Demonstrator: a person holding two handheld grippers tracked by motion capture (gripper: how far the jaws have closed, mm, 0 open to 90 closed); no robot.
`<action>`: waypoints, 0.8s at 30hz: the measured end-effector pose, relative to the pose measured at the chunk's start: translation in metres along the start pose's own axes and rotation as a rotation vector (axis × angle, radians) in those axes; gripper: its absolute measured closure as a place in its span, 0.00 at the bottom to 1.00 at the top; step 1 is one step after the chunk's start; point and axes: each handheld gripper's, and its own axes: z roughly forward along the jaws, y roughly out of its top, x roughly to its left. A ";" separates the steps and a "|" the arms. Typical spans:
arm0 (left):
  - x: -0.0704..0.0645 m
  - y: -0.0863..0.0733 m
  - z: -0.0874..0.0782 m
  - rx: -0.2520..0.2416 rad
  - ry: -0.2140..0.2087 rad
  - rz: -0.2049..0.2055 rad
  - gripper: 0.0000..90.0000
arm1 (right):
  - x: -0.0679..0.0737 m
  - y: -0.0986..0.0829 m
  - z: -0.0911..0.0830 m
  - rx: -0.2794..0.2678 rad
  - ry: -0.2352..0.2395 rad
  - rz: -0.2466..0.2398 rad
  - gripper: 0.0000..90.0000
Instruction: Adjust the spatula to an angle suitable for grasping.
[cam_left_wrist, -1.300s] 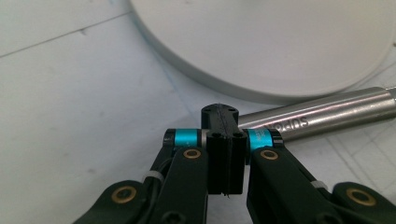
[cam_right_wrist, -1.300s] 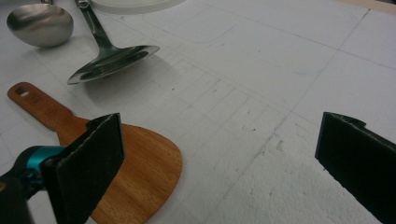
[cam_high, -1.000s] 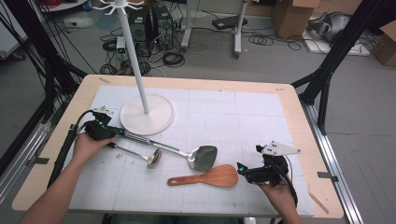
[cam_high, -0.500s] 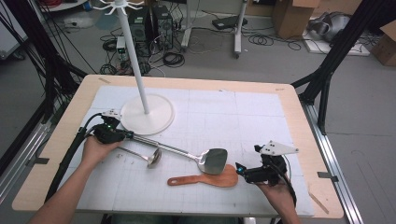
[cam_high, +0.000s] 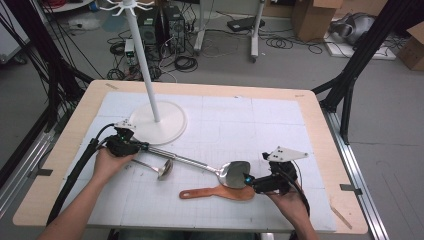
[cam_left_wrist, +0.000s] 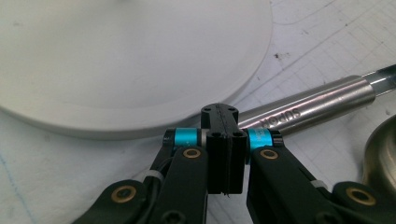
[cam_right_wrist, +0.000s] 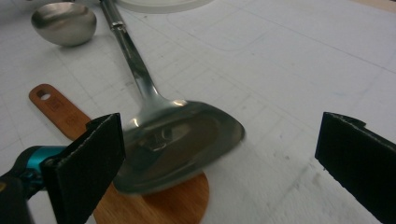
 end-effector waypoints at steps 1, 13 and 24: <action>0.000 0.000 0.000 0.005 -0.001 0.008 1.00 | 0.002 0.004 0.004 0.006 0.008 -0.009 0.00; 0.003 0.005 -0.032 -0.059 0.045 0.010 0.76 | 0.017 0.054 0.050 0.081 0.107 -0.089 0.00; -0.008 0.002 -0.048 -0.098 0.035 0.047 0.65 | 0.035 0.079 0.082 0.114 0.185 -0.149 0.05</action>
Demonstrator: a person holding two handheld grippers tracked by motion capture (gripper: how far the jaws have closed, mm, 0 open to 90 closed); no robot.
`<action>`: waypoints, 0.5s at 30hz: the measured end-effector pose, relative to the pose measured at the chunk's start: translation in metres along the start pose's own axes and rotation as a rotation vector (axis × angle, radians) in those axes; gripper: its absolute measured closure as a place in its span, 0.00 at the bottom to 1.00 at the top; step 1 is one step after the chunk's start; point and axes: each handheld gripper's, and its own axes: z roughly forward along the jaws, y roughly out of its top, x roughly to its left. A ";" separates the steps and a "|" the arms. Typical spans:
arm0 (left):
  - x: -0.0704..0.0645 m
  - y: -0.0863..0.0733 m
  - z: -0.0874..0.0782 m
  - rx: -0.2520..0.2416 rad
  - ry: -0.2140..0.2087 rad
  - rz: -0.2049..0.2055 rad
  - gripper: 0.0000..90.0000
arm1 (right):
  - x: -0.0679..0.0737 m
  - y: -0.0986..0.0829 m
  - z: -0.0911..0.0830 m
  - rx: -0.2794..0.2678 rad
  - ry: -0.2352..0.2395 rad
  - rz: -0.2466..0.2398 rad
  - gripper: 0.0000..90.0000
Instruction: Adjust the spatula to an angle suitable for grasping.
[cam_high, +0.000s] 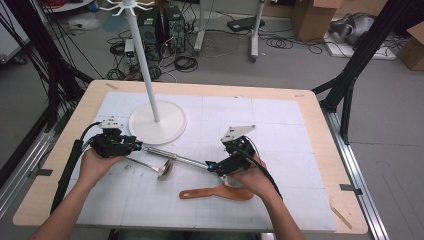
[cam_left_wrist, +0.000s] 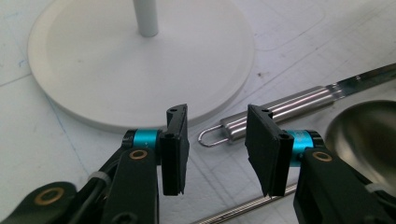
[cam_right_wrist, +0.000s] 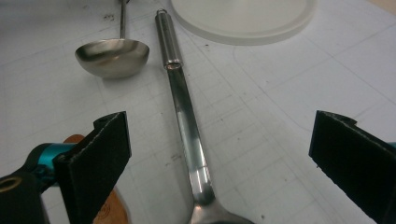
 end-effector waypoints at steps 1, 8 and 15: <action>-0.003 0.001 -0.003 -0.006 -0.005 0.007 0.64 | 0.001 0.006 0.007 0.009 0.015 -0.012 0.08; -0.008 0.000 -0.016 -0.025 0.014 0.016 0.54 | 0.001 0.014 0.022 0.023 0.048 -0.030 0.20; -0.016 -0.013 -0.025 -0.033 0.008 0.030 0.47 | -0.001 0.016 0.041 0.063 0.083 -0.021 0.23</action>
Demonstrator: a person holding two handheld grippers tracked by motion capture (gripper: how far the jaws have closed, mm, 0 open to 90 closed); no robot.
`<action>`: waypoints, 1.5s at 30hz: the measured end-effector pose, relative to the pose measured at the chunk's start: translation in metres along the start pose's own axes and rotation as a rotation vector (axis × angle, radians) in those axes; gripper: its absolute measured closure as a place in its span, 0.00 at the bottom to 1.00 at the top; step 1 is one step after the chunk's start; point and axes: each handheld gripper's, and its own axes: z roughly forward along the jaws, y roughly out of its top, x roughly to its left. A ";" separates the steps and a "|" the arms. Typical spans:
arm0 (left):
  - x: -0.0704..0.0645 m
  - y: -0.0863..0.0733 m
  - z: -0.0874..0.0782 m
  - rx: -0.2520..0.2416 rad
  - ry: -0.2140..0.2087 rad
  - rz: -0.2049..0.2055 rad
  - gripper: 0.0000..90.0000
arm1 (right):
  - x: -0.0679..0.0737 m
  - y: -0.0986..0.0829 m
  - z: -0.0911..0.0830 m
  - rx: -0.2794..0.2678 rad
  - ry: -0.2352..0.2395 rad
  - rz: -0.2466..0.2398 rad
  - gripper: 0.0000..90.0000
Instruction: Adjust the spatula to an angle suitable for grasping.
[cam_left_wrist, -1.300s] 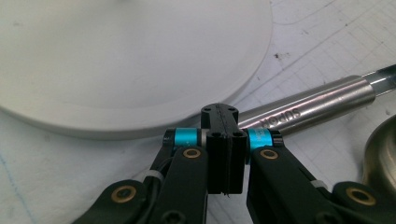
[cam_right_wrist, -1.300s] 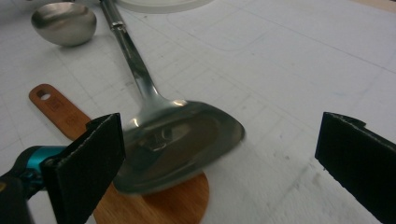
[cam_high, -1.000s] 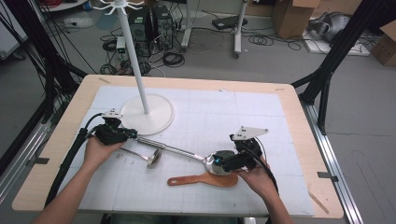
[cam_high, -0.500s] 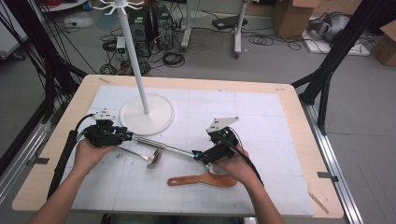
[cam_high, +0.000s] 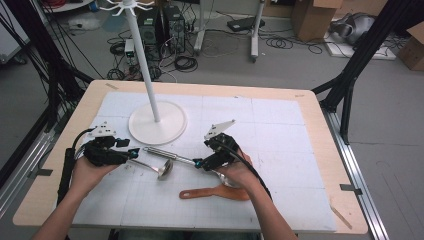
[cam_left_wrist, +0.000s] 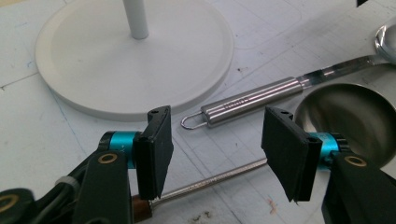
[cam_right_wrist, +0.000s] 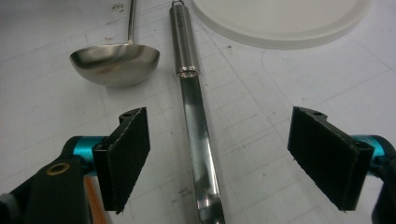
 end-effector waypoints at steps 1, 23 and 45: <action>0.000 0.000 0.000 0.000 0.000 0.000 0.46 | 0.000 0.000 0.000 0.000 0.000 0.000 0.23; -0.018 -0.004 -0.010 -0.048 -0.009 0.050 0.39 | 0.000 0.000 0.037 0.119 0.064 -0.045 0.51; -0.017 -0.003 -0.011 -0.053 -0.024 0.051 0.39 | 0.004 0.001 0.050 0.199 0.042 -0.140 0.71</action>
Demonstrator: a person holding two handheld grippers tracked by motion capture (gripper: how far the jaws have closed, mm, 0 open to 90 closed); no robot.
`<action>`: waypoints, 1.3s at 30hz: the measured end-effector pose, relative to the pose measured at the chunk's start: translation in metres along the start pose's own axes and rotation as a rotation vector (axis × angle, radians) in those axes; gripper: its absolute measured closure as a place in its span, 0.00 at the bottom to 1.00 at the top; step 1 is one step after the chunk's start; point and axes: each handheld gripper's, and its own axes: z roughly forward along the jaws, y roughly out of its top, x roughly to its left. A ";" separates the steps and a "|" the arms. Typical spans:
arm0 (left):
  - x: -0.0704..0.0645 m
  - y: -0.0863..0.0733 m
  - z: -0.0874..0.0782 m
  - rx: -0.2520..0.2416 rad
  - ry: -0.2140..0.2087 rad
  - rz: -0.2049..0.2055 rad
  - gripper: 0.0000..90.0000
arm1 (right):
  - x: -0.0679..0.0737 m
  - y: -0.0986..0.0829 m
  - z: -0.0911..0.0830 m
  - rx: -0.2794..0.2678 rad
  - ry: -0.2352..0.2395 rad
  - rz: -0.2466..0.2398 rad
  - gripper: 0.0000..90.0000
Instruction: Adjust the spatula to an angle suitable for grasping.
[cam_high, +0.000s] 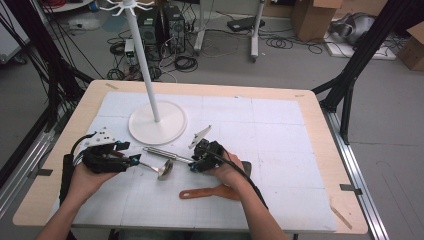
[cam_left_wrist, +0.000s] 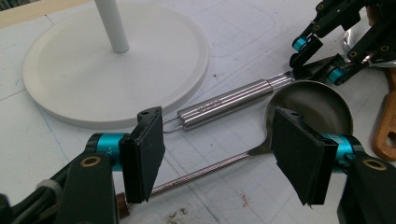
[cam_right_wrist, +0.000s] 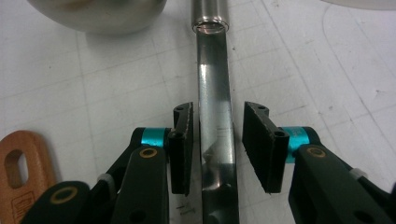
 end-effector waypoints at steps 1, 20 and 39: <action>0.000 0.000 0.000 0.000 0.000 0.000 0.39 | 0.000 0.000 0.000 0.000 0.000 0.000 0.71; 0.002 0.001 -0.001 -0.004 -0.003 -0.003 0.40 | -0.003 0.003 0.001 0.006 0.045 -0.020 0.83; -0.007 0.010 -0.003 -0.038 -0.023 -0.001 0.41 | -0.005 0.003 -0.024 -0.075 0.035 -0.004 0.83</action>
